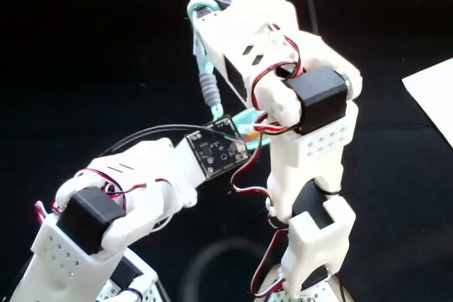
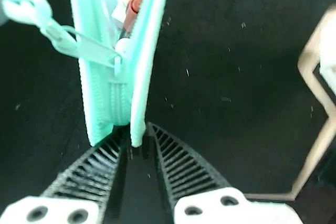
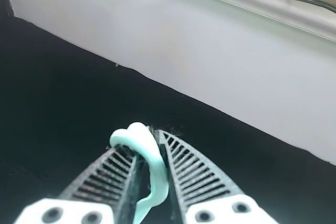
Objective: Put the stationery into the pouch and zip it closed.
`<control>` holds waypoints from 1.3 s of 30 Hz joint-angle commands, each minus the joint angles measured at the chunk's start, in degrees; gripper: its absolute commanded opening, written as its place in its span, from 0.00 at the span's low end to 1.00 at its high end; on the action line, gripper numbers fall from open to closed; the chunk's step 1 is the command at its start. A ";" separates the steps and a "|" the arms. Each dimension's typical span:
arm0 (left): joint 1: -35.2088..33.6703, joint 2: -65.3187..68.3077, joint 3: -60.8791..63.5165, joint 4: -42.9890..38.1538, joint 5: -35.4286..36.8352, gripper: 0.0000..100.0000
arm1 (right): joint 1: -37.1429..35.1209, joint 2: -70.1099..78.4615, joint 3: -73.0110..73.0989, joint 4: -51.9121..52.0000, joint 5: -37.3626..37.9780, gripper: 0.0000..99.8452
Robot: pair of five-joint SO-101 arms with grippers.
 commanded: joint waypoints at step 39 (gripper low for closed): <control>-22.29 0.66 -30.99 9.67 26.02 0.01 | 25.45 8.31 -1.45 5.41 -0.79 0.01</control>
